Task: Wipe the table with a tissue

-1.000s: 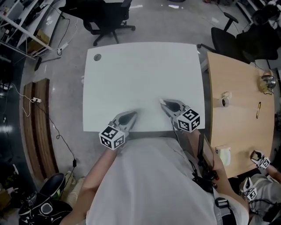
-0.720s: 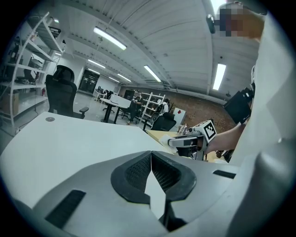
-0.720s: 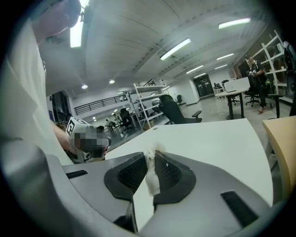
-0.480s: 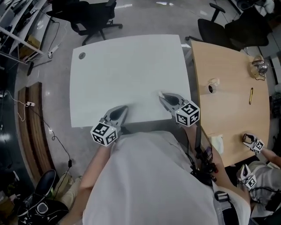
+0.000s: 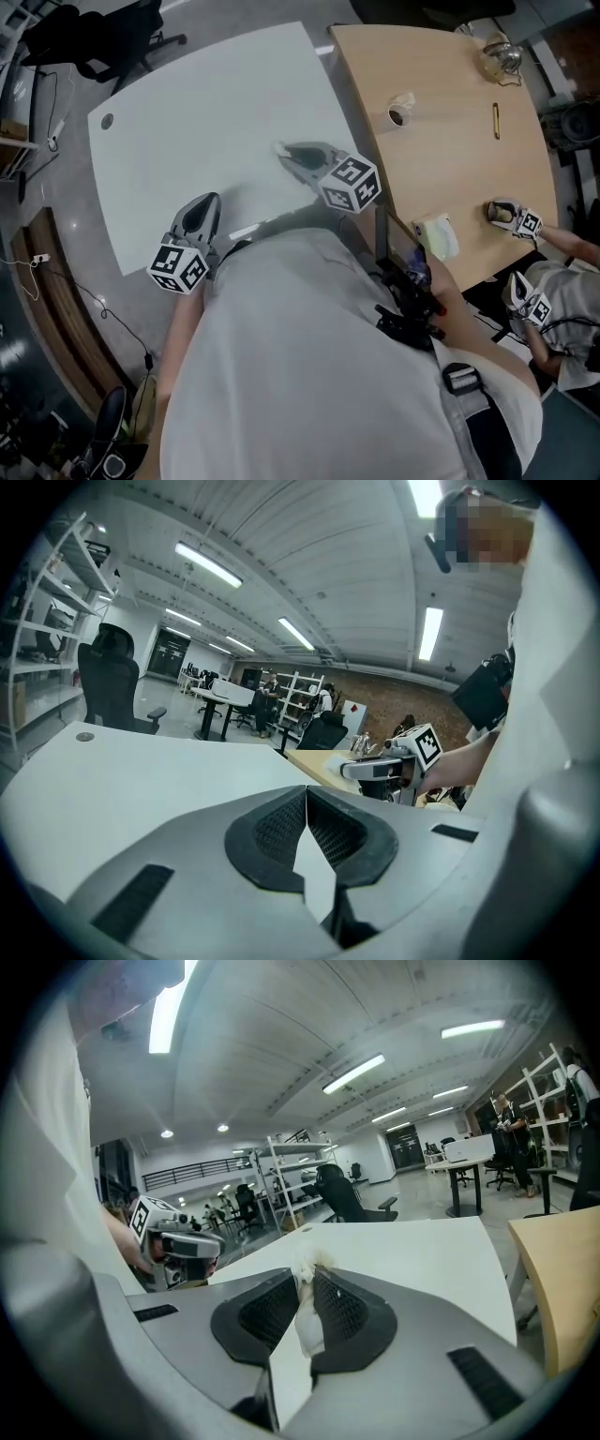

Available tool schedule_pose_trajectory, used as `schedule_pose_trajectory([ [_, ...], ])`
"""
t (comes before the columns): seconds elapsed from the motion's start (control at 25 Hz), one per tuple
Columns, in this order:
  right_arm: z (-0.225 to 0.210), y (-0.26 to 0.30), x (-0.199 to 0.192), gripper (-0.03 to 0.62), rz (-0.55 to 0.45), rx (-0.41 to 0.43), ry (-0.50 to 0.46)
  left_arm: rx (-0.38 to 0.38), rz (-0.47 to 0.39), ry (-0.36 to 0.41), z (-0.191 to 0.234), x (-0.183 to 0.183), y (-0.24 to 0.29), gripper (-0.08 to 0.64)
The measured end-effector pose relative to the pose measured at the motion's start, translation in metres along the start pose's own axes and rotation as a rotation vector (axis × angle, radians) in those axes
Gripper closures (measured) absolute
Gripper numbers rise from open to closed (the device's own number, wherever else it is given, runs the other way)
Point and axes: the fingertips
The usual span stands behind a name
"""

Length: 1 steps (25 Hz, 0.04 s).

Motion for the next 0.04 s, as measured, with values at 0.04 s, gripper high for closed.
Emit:
schedule_pose_trajectory([
  [0.04,-0.0002,-0.0012,-0.0001,0.537,0.000,-0.001,-0.001,-0.001,-0.001,0.001,-0.0011,0.0002,0.0009,0.554],
])
Point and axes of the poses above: the fingertips, and each gripper's own axes: y forward along the fingers, z to its left, x out of its top, and after that the axes turned 8 degrees about y, right-handed
